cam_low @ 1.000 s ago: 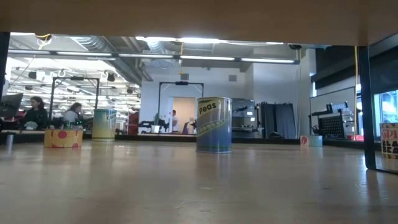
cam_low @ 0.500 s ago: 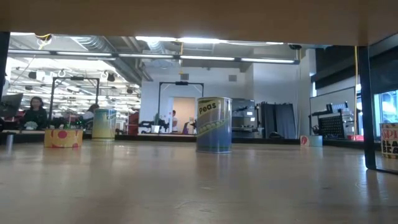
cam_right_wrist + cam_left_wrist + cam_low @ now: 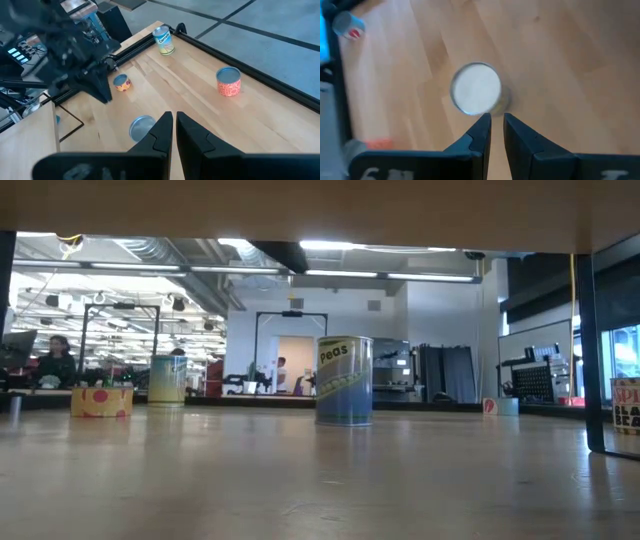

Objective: Pick and place cans onto a shelf
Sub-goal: Put the canned peas on the shelf

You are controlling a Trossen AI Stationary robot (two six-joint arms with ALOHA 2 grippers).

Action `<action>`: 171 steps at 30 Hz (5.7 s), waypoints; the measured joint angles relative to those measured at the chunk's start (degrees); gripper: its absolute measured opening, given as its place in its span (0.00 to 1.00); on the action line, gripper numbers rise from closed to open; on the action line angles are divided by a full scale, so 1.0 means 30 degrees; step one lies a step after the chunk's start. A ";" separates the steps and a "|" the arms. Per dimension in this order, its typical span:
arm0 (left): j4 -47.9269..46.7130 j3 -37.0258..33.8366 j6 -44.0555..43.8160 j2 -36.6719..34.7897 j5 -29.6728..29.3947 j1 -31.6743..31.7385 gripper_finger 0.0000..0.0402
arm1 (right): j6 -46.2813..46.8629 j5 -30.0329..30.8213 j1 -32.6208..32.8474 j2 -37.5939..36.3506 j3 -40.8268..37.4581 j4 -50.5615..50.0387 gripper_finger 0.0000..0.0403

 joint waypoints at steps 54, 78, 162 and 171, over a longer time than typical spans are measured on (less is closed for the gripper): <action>0.2466 0.0007 0.0614 0.3883 -0.1665 -0.0790 0.10 | -0.0167 -0.0991 0.0003 0.0029 0.0000 0.0000 0.07; 0.2437 -0.0015 -0.0078 0.4203 -0.0624 -0.0440 0.10 | -0.0159 -0.0991 0.0007 0.0029 0.0000 0.0000 0.07; -0.3379 0.8272 -0.2865 0.4626 -0.1149 0.0249 0.00 | -0.0175 -0.0998 0.0000 0.0025 0.0000 0.0015 0.07; -0.7665 1.3295 -0.5878 0.4618 -0.1134 -0.0575 0.00 | -0.0671 -0.1005 0.0004 0.0022 0.0000 0.0007 0.07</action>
